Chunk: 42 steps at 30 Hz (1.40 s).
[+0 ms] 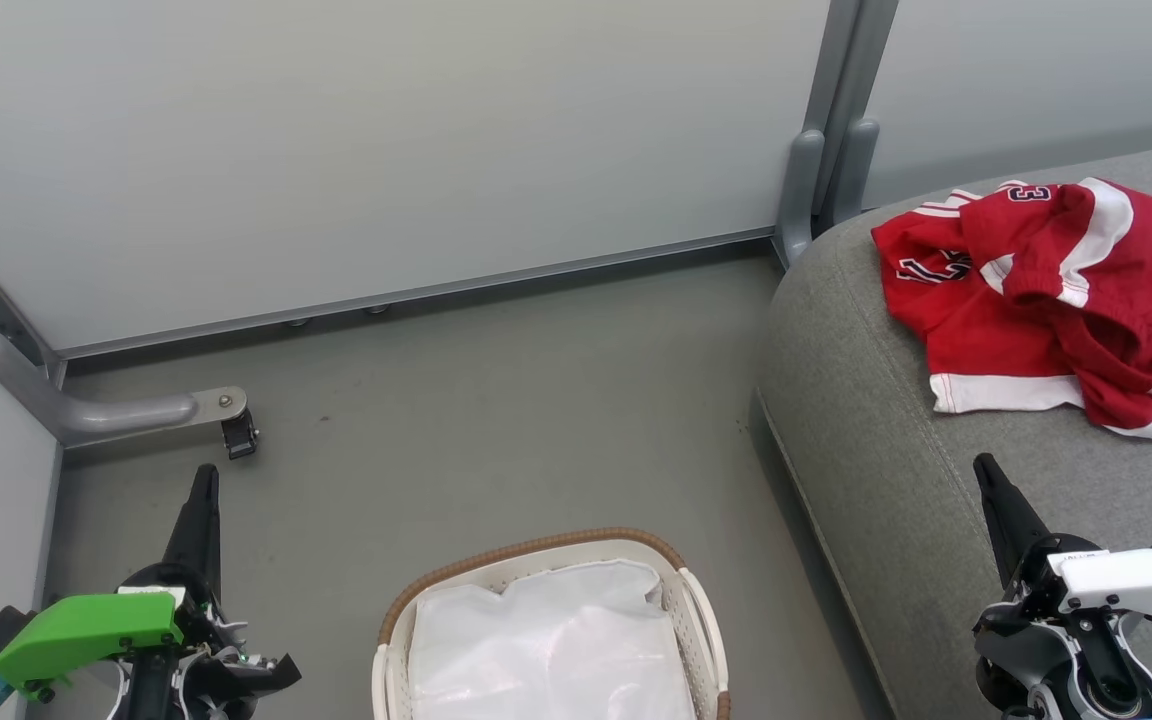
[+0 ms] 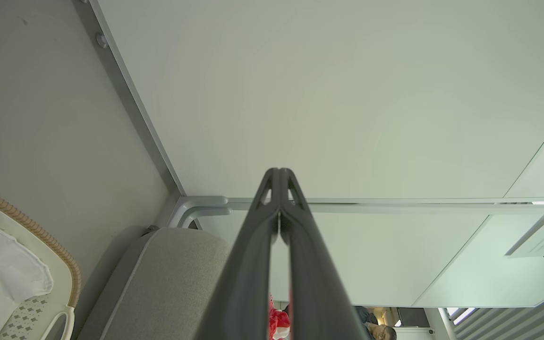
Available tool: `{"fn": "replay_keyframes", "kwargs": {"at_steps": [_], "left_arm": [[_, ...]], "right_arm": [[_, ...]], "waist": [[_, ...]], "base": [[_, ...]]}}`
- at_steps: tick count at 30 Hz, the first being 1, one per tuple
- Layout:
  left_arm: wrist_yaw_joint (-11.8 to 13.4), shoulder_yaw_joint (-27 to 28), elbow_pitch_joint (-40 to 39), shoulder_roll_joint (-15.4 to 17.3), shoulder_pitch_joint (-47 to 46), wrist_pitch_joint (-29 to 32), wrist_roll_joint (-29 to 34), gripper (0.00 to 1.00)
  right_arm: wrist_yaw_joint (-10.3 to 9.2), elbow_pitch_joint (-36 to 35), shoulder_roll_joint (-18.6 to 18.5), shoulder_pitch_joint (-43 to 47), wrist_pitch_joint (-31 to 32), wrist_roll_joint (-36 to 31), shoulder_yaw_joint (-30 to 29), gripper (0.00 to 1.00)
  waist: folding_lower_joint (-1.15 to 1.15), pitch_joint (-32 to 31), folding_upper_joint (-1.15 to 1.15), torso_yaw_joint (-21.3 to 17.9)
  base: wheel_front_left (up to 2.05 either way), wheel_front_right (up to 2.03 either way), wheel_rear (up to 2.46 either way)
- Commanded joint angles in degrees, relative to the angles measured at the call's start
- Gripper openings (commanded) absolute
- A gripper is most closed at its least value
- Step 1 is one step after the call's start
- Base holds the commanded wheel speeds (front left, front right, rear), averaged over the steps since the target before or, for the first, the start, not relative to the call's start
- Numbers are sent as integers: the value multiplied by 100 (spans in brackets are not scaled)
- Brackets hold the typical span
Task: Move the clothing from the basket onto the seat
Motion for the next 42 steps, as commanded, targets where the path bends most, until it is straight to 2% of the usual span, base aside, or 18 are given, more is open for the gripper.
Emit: {"fn": "replay_keyframes", "kwargs": {"at_steps": [1,42], "left_arm": [[-20,14,6,31,-63,19,-17,0],[-20,13,4,31,-62,18,-17,0]], "right_arm": [[0,-18,-32,-47,9,19,-11,0],[0,-17,-32,-46,8,20,-10,0]], "waist": [[0,0,0,0],[0,0,0,0]], "base": [[0,0,0],[0,0,0]]}}
